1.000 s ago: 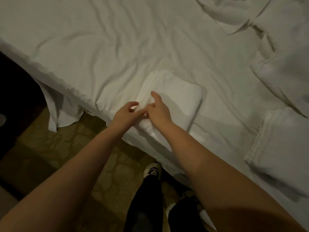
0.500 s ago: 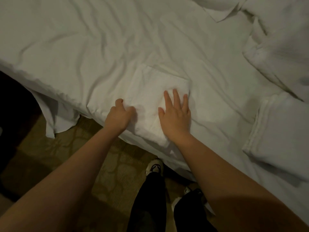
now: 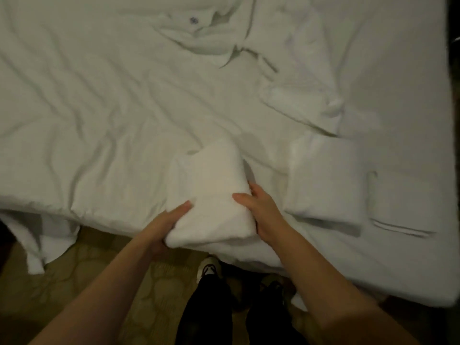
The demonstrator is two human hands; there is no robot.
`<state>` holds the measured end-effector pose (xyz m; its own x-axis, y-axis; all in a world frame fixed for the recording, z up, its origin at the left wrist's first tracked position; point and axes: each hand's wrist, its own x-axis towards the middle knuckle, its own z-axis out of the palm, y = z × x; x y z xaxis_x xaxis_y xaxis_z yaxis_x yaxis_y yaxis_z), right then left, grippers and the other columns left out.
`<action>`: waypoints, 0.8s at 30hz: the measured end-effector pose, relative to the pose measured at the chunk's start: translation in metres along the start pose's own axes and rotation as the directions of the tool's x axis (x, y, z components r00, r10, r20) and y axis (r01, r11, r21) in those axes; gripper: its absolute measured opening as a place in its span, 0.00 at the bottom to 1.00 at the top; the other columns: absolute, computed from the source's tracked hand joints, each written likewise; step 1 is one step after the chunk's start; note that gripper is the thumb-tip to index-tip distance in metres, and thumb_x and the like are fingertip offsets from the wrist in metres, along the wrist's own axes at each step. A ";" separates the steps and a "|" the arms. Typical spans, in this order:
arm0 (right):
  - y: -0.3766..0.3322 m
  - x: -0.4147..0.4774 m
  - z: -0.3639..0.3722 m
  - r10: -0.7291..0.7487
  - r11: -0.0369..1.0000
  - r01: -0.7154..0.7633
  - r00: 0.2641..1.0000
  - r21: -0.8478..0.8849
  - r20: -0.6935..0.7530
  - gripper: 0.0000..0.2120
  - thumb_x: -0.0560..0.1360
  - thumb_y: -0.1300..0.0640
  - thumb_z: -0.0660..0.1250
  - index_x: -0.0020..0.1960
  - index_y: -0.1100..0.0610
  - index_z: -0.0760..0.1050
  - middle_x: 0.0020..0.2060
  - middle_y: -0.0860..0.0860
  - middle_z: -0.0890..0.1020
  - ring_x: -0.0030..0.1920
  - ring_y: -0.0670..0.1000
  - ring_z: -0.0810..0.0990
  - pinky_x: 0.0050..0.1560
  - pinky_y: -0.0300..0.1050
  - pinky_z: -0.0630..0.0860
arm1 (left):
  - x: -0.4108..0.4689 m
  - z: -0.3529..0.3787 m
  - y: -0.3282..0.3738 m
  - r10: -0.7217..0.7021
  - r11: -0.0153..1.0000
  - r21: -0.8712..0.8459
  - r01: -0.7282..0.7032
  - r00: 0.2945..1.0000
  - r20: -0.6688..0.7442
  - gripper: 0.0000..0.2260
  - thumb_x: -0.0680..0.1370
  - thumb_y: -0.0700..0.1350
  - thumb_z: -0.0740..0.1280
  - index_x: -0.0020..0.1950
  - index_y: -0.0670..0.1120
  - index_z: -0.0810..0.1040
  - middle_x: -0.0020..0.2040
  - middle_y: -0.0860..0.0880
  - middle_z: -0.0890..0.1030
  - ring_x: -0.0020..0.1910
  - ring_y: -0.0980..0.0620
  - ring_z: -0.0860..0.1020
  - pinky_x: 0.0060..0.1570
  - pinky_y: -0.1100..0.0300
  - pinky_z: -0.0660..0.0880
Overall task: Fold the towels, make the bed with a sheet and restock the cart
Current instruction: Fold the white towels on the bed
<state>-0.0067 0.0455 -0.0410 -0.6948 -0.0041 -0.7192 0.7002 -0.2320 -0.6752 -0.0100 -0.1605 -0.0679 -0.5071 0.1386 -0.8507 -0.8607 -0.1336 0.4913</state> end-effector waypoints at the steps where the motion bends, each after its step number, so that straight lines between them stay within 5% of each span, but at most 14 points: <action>1: -0.010 -0.009 -0.020 -0.050 0.998 0.048 0.997 -0.027 -0.058 0.33 0.63 0.52 0.75 0.67 0.53 0.69 0.57 0.50 0.79 0.50 0.47 0.79 0.41 0.35 0.77 | -0.002 0.024 0.007 0.055 0.998 0.029 -0.056 0.998 0.040 0.14 0.76 0.46 0.66 0.60 0.43 0.77 0.45 0.52 0.85 0.45 0.56 0.82 0.39 0.66 0.77; 4: -0.040 -0.032 -0.083 -0.161 0.987 0.150 0.958 -0.062 -0.239 0.27 0.73 0.61 0.69 0.70 0.54 0.67 0.59 0.51 0.77 0.47 0.44 0.77 0.36 0.31 0.76 | -0.004 0.098 0.025 0.179 0.971 0.127 -0.205 0.965 0.190 0.15 0.76 0.43 0.68 0.62 0.44 0.75 0.52 0.49 0.84 0.48 0.55 0.82 0.43 0.65 0.78; 8: -0.069 -0.049 -0.147 -0.281 0.960 0.268 0.894 -0.085 -0.349 0.32 0.65 0.57 0.68 0.69 0.54 0.69 0.58 0.52 0.79 0.54 0.51 0.79 0.53 0.47 0.78 | 0.001 0.177 0.042 0.314 0.905 0.182 -0.384 0.893 0.323 0.19 0.69 0.44 0.73 0.59 0.49 0.74 0.50 0.52 0.83 0.47 0.57 0.82 0.43 0.66 0.77; 10: -0.072 -0.049 -0.175 -0.299 0.952 0.299 0.874 -0.060 -0.384 0.29 0.68 0.61 0.68 0.69 0.56 0.69 0.54 0.49 0.80 0.49 0.47 0.79 0.47 0.40 0.78 | 0.011 0.207 0.040 0.333 0.882 0.214 -0.420 0.876 0.349 0.24 0.66 0.46 0.76 0.60 0.50 0.74 0.53 0.51 0.82 0.50 0.55 0.82 0.47 0.62 0.77; 15: -0.060 -0.036 -0.218 -0.269 0.962 0.265 0.859 -0.072 -0.436 0.24 0.74 0.64 0.65 0.69 0.57 0.68 0.54 0.51 0.76 0.42 0.41 0.75 0.32 0.27 0.72 | 0.036 0.250 0.012 0.310 0.888 0.256 -0.382 0.909 0.280 0.23 0.64 0.52 0.72 0.58 0.51 0.75 0.54 0.50 0.81 0.53 0.52 0.80 0.51 0.58 0.77; 22: -0.024 -0.020 -0.241 -0.261 0.961 0.184 0.850 -0.207 -0.458 0.26 0.76 0.67 0.63 0.72 0.55 0.64 0.57 0.51 0.73 0.56 0.50 0.72 0.41 0.30 0.70 | 0.056 0.252 -0.025 0.250 0.901 0.315 -0.298 0.950 0.184 0.26 0.65 0.53 0.74 0.62 0.50 0.75 0.57 0.49 0.81 0.57 0.47 0.79 0.58 0.49 0.76; 24: -0.022 -0.017 -0.242 -0.318 0.925 0.162 0.824 -0.343 -0.469 0.30 0.75 0.62 0.65 0.75 0.55 0.59 0.64 0.53 0.71 0.61 0.51 0.71 0.55 0.38 0.69 | 0.060 0.257 -0.023 0.258 0.879 0.384 -0.284 0.959 0.118 0.30 0.68 0.54 0.73 0.68 0.50 0.70 0.62 0.49 0.78 0.60 0.46 0.76 0.60 0.48 0.74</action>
<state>0.0299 0.2865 -0.0535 -0.7181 0.5271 -0.4544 0.5916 0.1185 -0.7975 -0.0321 0.1027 -0.0829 -0.7138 0.2138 -0.6669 -0.6298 0.2205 0.7448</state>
